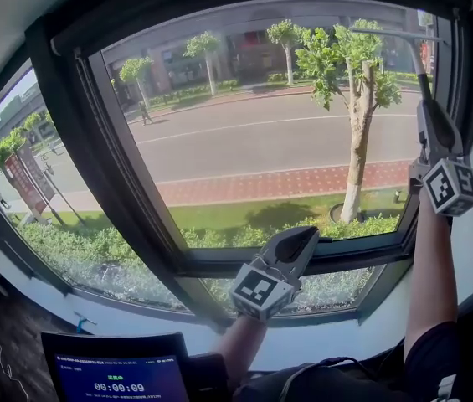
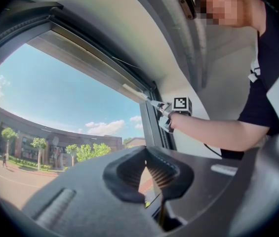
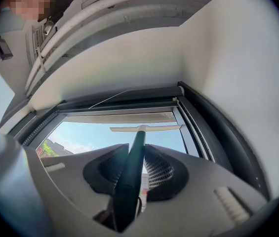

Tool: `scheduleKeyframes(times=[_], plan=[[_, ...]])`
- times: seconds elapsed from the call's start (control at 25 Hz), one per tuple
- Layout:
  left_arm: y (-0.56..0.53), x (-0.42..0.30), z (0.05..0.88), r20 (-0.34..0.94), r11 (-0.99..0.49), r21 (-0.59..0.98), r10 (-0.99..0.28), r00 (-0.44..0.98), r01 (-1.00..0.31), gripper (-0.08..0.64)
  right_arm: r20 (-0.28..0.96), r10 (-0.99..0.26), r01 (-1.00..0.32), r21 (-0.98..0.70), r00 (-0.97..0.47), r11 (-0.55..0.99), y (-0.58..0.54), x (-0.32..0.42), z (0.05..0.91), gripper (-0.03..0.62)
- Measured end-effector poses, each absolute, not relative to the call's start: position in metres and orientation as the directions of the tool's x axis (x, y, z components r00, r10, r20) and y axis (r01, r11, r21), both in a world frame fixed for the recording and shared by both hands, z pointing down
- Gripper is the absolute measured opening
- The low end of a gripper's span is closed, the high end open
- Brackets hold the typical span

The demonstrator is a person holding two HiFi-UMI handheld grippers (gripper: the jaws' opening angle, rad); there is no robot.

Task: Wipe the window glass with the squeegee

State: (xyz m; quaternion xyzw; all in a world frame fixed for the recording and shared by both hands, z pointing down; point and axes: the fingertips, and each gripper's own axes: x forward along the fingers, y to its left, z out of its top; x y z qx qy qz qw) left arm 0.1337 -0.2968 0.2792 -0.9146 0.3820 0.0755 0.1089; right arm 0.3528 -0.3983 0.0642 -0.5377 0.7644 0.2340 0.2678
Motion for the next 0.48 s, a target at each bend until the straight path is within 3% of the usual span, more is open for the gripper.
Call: scheduleKeyframes(times=[0.48], plan=[[-0.296,0.128,0.293,-0.199,-0.692,-0.120,-0.686,0.700,-0.712,0.003,-0.626,-0.731,-0.950,0.056,-0.273,0.307,-0.395,0.351,0.106,0.100]])
